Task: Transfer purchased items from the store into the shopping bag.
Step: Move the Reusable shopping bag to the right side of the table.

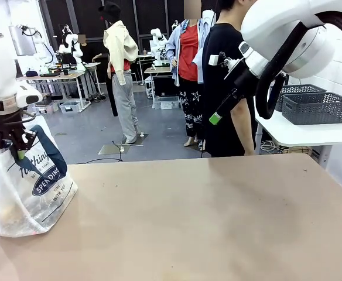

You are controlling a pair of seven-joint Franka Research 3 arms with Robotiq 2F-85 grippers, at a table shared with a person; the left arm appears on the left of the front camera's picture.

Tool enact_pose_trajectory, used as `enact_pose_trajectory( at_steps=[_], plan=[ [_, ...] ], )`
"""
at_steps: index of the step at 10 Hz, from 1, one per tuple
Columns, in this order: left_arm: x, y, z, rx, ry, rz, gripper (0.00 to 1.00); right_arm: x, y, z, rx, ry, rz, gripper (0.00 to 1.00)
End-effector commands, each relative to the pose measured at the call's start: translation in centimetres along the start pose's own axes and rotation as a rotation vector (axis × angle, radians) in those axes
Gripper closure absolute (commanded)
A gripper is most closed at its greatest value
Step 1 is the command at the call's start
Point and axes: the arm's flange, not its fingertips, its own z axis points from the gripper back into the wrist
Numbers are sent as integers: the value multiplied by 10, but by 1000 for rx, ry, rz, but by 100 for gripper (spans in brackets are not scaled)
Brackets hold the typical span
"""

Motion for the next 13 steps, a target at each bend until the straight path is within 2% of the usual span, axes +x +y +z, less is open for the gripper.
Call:
enact_pose_trajectory(
  at_steps=[1,7,13],
  plan=[
    [8,3,9,14,7,-8,0,0,1,2,-6,17,-6,0],
    [12,2,31,15,10,-51,0,0,1,2,-6,17,-6,0],
    [10,2,30,15,2,-34,0,0,1,2,-6,17,-6,0]
  ],
)
